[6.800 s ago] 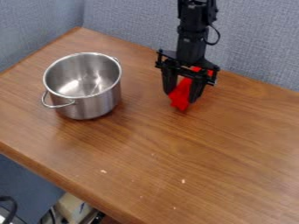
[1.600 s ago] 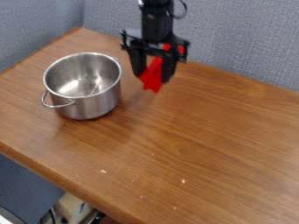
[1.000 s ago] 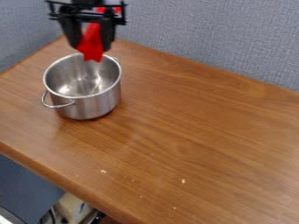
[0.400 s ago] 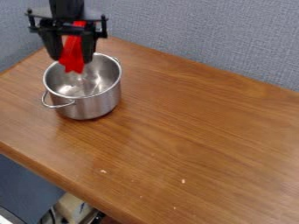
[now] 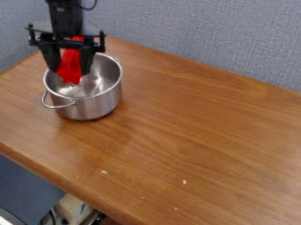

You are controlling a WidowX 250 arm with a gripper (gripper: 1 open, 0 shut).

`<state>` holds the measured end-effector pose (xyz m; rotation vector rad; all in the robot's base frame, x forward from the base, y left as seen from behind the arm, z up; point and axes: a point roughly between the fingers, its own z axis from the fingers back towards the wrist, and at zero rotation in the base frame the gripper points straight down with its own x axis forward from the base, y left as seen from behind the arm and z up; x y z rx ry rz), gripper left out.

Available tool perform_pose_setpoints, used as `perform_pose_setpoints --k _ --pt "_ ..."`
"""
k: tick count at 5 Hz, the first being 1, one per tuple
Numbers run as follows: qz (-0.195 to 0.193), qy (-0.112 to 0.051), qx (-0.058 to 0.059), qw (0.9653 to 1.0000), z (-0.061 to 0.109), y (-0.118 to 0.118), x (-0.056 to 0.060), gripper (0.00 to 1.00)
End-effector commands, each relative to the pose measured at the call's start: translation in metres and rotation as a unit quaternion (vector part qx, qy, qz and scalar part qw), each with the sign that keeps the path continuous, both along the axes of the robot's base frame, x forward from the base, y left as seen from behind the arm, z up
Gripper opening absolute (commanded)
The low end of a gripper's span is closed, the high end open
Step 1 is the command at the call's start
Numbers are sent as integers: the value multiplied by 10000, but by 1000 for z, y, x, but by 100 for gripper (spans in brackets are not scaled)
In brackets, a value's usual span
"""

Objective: Put the red object in the metal pot

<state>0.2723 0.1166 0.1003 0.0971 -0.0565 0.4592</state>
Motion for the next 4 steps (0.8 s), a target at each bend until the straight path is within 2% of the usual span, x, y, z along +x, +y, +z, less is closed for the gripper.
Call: perform_pose_setpoints --k 1,2,4 --pt "-82 -99 123 9998 4 -3 5 100" --pt "-59 -66 130 9999 -2 -3 7 100" --pt "-6 44 69 10000 -13 -2 8 100"
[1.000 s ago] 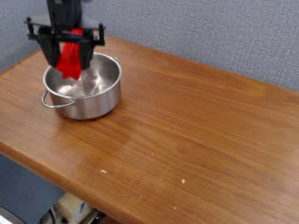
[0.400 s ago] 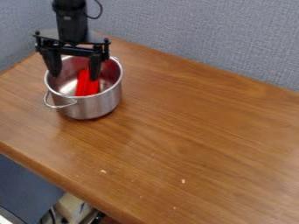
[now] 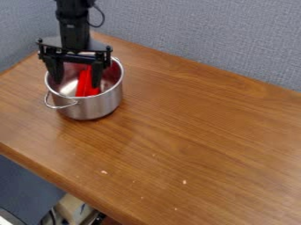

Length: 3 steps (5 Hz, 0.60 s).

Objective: Put the red object in the metal pot

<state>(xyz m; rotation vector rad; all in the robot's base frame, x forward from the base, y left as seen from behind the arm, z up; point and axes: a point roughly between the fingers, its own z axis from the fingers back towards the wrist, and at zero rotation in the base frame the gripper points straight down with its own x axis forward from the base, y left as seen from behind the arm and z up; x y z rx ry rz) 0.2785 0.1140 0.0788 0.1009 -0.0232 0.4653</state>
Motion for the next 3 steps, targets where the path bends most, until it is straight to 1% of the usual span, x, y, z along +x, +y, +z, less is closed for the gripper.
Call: perform_pose_setpoints --k 1,2,3 --pt "-17 -90 69 9999 4 1 4 100" --pt "15 -80 23 10000 0 2 6 0" --pt "73 -55 1 10000 2 3 7 100"
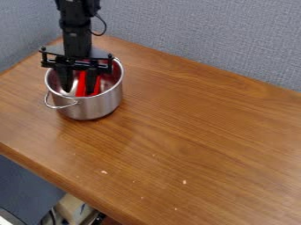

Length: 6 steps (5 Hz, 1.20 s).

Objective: Put the red object in the metal pot

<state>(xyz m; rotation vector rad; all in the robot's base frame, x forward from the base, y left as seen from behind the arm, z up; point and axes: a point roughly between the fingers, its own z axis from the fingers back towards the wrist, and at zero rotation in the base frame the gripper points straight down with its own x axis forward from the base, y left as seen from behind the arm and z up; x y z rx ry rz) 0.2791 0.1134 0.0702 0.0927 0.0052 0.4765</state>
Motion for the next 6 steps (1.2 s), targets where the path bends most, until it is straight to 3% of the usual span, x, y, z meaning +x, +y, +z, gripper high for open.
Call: perform_pose_setpoints --k 1,2,3,6 --pt "69 -157 62 9998 12 4 8 100" --pt "100 -160 15 9998 9 6 10 0" --pt "158 -135 3 9998 11 7 11 100" --pt "225 -58 -33 9997 25 5 12 100"
